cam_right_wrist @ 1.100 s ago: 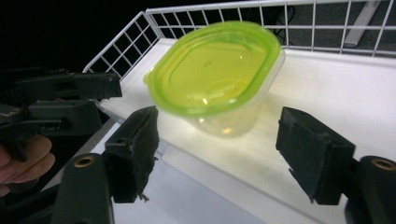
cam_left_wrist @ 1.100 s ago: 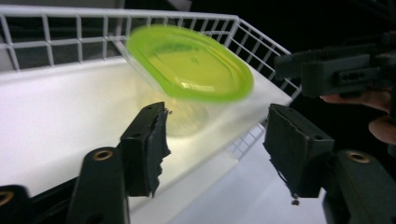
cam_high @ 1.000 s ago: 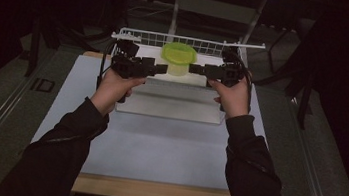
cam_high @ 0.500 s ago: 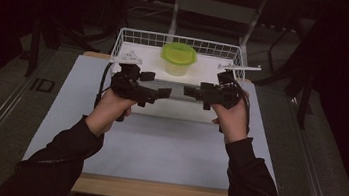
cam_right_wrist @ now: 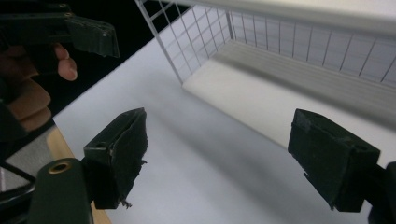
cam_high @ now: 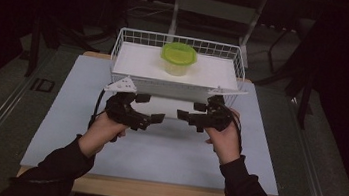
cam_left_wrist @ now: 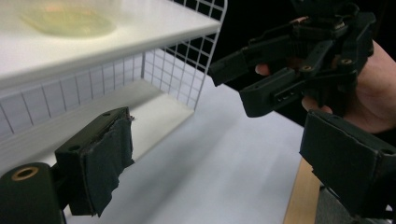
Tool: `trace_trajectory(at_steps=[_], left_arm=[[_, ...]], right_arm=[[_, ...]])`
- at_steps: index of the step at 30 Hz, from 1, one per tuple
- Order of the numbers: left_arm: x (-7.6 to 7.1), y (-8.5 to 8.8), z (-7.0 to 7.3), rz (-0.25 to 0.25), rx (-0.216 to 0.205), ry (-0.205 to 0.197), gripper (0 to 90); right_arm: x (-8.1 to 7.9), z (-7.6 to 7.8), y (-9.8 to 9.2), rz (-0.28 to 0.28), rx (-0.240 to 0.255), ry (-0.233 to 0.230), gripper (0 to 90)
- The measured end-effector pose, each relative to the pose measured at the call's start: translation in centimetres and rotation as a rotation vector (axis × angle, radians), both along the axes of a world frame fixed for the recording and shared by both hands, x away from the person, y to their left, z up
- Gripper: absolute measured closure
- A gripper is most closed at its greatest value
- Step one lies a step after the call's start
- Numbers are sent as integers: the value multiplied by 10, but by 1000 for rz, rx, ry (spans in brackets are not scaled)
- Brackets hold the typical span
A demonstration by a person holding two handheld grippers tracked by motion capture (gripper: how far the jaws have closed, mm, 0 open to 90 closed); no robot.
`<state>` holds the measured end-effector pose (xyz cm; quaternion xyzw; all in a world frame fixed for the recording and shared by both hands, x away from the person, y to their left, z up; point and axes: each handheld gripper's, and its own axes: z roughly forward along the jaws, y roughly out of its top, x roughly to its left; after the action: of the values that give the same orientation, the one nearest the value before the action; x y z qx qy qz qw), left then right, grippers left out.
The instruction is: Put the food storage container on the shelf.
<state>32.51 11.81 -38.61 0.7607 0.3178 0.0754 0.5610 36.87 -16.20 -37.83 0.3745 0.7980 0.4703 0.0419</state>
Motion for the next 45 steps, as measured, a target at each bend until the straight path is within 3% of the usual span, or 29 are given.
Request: trace_trajectory(at_steps=[6, 7, 8, 13, 17, 26, 31, 36, 39, 45], left_arm=[[-10, 2, -13, -10, 20, 4, 98], [-16, 3, -20, -19, 22, 9, 98], [-18, 4, -23, -25, 24, 10, 98], [-28, 6, -36, -45, 40, -1, 99], [-36, 6, -47, -57, 54, -13, 99], [-52, 2, -76, -100, 103, -37, 99], [-55, 8, -89, -95, 89, -30, 99], [-57, 14, -96, -73, 89, -45, 100], [-59, 15, -98, -72, 110, -46, 100], [-61, 17, -96, -59, 92, -63, 100]], right_arm=[[-12, -15, 2, 24, -7, -21, 191], [-12, -15, 2, 24, -7, -21, 191], [-19, -24, 2, 41, -9, -29, 191], [-32, -44, -2, 67, -19, -60, 184], [-42, -57, -9, 79, -2, -62, 184], [-60, -81, -20, 95, -15, -76, 184], [-64, -89, -26, 98, -13, -76, 184], [-64, -94, -28, 89, -15, -83, 184], [-64, -97, -27, 86, -27, -92, 185], [-65, -99, -25, 103, -50, -105, 184]])
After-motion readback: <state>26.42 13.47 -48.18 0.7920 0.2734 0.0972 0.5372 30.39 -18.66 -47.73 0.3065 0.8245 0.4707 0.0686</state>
